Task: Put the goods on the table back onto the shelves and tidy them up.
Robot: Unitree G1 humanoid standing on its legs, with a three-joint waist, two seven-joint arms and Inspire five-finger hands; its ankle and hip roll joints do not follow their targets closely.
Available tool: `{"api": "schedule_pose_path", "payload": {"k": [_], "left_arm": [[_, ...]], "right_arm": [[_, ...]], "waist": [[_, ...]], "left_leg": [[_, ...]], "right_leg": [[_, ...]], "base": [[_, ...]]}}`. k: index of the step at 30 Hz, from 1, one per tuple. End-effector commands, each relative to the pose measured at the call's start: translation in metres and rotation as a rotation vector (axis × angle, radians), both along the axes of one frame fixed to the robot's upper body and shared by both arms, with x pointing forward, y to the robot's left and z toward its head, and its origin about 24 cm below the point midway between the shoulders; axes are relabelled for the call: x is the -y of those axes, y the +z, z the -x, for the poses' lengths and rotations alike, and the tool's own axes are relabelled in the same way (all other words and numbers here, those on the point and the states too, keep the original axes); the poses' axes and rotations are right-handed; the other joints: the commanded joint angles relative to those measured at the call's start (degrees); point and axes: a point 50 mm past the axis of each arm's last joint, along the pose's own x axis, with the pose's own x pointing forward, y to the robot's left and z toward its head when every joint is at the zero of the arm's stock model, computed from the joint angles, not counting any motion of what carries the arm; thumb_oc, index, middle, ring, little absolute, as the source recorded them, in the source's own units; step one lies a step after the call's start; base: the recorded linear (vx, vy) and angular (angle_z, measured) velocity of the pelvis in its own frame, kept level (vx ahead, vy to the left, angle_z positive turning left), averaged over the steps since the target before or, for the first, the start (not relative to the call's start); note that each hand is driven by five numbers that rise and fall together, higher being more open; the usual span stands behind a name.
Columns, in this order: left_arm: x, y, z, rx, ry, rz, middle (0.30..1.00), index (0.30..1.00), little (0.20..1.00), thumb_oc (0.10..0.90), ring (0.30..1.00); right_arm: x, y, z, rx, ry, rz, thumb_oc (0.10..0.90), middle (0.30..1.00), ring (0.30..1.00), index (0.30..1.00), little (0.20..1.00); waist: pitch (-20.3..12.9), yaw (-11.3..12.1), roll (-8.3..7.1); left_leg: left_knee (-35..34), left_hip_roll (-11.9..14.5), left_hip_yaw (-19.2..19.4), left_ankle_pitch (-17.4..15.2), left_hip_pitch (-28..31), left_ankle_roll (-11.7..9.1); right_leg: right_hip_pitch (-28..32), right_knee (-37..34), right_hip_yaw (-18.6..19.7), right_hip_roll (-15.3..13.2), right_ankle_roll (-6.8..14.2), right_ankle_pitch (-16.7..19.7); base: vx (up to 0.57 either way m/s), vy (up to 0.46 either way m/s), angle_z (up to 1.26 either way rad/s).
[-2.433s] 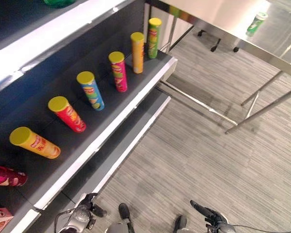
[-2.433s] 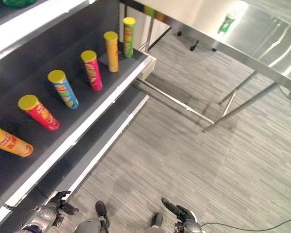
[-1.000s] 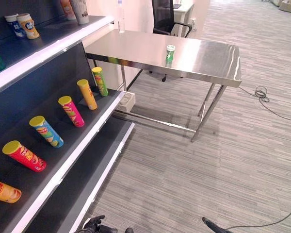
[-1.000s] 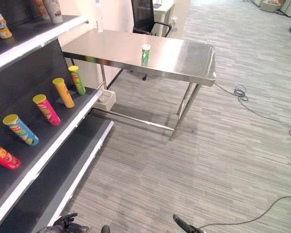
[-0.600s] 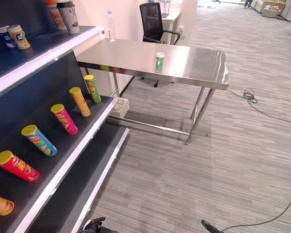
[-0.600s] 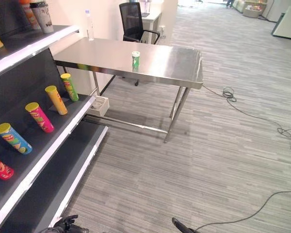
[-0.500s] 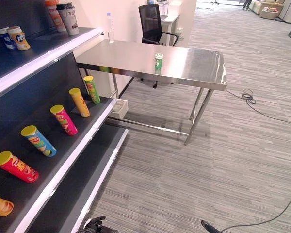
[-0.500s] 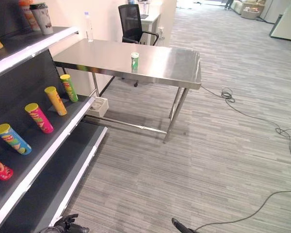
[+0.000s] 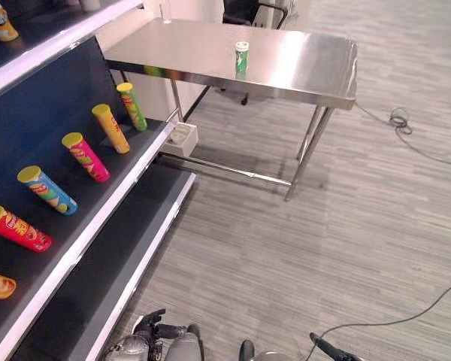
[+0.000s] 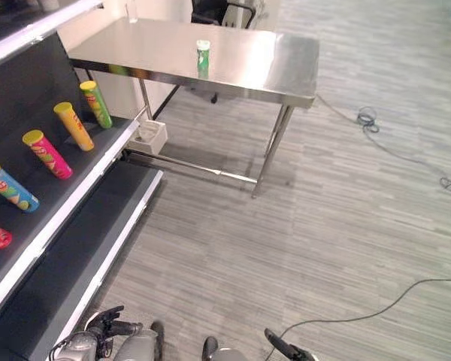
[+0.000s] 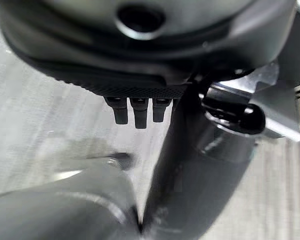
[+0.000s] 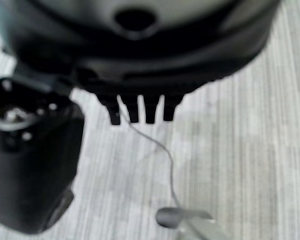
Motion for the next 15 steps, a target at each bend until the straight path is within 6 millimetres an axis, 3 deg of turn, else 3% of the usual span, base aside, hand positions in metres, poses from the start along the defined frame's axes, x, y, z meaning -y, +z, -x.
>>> {"api": "schedule_pose_path", "payload": {"k": [1,3,5,7,9,10,11,12,13,15], "left_arm": [[-0.012,-0.003,0.017,-0.035,-0.013,-0.032,0.900,0.900,0.900,0.800,0.900],[-0.014,-0.006,0.026,-0.066,-0.001,-0.044,0.900,0.900,0.900,0.800,0.900],[-0.014,-0.006,0.026,-0.067,-0.001,-0.044,0.900,0.900,0.900,0.800,0.900],[-0.020,-0.006,0.030,-0.078,0.012,-0.058,0.900,0.900,0.900,0.800,0.900],[-0.023,-0.003,0.025,-0.063,0.009,-0.062,0.900,0.900,0.900,0.800,0.900],[-0.026,-0.001,0.020,-0.047,0.007,-0.068,0.900,0.900,0.900,0.800,0.900],[-0.027,0.001,0.018,-0.040,0.005,-0.073,0.900,0.900,0.900,0.800,0.900],[-0.029,0.002,0.015,-0.036,0.005,-0.082,0.900,0.900,0.900,0.800,0.900],[-0.031,0.003,0.014,-0.030,0.012,-0.085,0.900,0.900,0.900,0.800,0.900],[-0.031,0.005,0.010,-0.012,0.016,-0.084,0.900,0.900,0.900,0.800,0.900]], "right_arm": [[0.015,0.012,-0.014,0.096,0.034,0.063,0.800,0.900,0.900,0.900,0.900],[0.008,0.010,-0.016,0.092,0.071,0.058,0.800,0.900,0.900,0.900,0.900],[0.008,0.010,-0.015,0.091,0.071,0.057,0.800,0.900,0.900,0.900,0.900],[0.004,0.008,-0.015,0.073,0.099,0.048,0.800,0.900,0.900,0.900,0.900],[0.005,0.008,-0.014,0.064,0.112,0.047,0.800,0.900,0.900,0.900,0.900],[0.006,0.010,-0.018,0.076,0.111,0.053,0.800,0.900,0.900,0.900,0.900],[0.007,0.012,-0.023,0.091,0.114,0.059,0.800,0.900,0.900,0.900,0.900],[0.006,0.013,-0.026,0.102,0.102,0.058,0.800,0.900,0.900,0.900,0.900],[0.006,0.012,-0.025,0.101,0.100,0.058,0.800,0.900,0.900,0.900,0.900],[0.007,0.011,-0.021,0.083,0.093,0.060,0.800,0.900,0.900,0.900,0.900]], "waist": [[-2.64,1.47,-0.22],[-4.62,2.09,0.27],[-4.61,2.09,0.19],[-6.63,2.85,-1.21],[-6.80,3.04,-2.01],[-6.33,2.78,-2.07],[-5.58,2.38,-1.89],[-5.17,1.92,-0.66],[-4.81,1.90,-0.07],[-4.45,1.16,0.88]], "left_leg": [[0.60,-0.96,2.44,0.56,-2.47,2.70],[2.63,-1.40,1.99,4.97,-1.10,2.92],[2.63,-1.47,2.03,4.95,-1.05,2.92],[4.50,-2.87,2.24,3.19,0.71,4.52],[5.61,-4.70,2.51,0.55,2.70,6.39],[6.12,-5.58,2.49,-1.05,3.79,7.49],[6.33,-5.97,2.54,-2.17,5.15,8.55],[6.49,-5.90,2.17,-3.67,7.61,9.55],[6.23,-5.63,1.96,-4.42,9.11,9.90],[5.52,-5.37,0.38,-5.74,12.28,9.76]], "right_leg": [[9.45,-0.05,1.95,-2.24,9.13,-8.34],[11.96,0.15,3.02,-3.60,9.96,-10.24],[11.98,0.19,3.02,-3.68,9.97,-10.31],[11.81,3.91,3.65,-7.13,12.12,-8.81],[8.91,13.37,4.05,-9.51,13.48,-4.08],[5.45,20.64,4.87,-10.52,13.84,0.80],[1.75,27.99,5.30,-11.47,13.48,6.36],[-1.72,34.26,4.16,-12.17,12.37,9.64],[-4.34,37.49,3.37,-13.20,11.91,8.95],[-7.21,33.20,0.34,-13.43,10.77,3.81]], "base": [[0.47,0.106,0.11],[0.62,0.172,-0.23],[0.33,0.107,-0.54],[0.60,0.193,-0.64],[0.41,0.164,-0.45],[0.28,0.189,-0.09],[0.38,0.240,0.01],[0.42,0.222,0.17],[0.46,0.165,0.42],[0.39,0.027,0.53]]}}
